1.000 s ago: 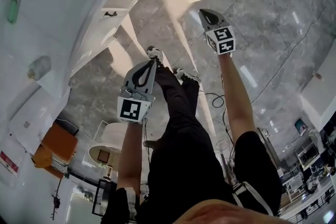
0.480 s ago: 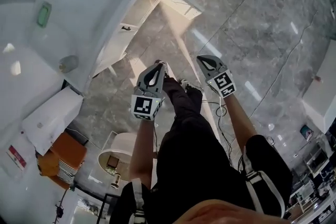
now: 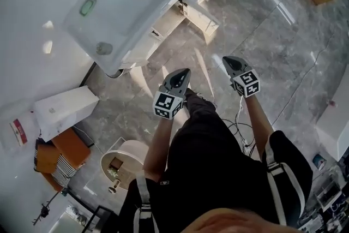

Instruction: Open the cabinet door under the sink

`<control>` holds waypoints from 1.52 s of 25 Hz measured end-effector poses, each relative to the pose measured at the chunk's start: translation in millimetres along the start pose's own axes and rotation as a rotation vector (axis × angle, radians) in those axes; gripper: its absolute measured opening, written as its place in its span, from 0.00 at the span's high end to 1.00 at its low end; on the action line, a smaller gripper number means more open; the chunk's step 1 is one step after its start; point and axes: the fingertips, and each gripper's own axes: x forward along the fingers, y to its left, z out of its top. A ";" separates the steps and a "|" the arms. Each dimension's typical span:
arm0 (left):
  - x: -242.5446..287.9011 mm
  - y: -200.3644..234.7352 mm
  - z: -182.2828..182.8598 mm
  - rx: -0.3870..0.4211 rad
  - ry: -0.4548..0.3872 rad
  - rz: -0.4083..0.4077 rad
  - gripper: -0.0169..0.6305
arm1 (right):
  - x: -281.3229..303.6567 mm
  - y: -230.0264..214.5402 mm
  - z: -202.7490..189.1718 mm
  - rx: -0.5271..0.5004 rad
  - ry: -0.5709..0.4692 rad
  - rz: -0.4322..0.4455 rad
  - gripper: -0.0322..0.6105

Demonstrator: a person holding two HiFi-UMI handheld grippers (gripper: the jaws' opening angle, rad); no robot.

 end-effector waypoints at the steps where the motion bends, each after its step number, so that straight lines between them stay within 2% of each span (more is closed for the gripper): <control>1: -8.2 -4.7 1.1 -0.003 -0.001 0.010 0.95 | -1.7 1.1 6.6 -0.022 0.002 0.003 0.86; 8: -64.5 -26.6 -0.5 -0.040 -0.032 0.144 0.95 | -28.9 41.7 52.8 -0.190 -0.018 0.080 0.86; 16: -123.2 -32.2 19.2 0.003 -0.109 0.259 0.95 | -33.6 104.8 44.0 -0.238 -0.006 0.183 0.86; 21: -137.9 -44.9 2.1 -0.031 -0.131 0.311 0.95 | -48.6 122.9 44.8 -0.298 -0.015 0.204 0.86; 25: -141.8 -41.0 -1.6 -0.046 -0.146 0.339 0.95 | -53.0 122.5 44.4 -0.346 -0.003 0.215 0.86; 29: -146.7 -36.0 6.1 -0.032 -0.163 0.352 0.95 | -50.7 120.0 43.5 -0.344 -0.008 0.207 0.86; 38: -136.2 -31.9 19.6 -0.003 -0.157 0.331 0.95 | -47.3 117.4 42.9 -0.334 -0.015 0.202 0.86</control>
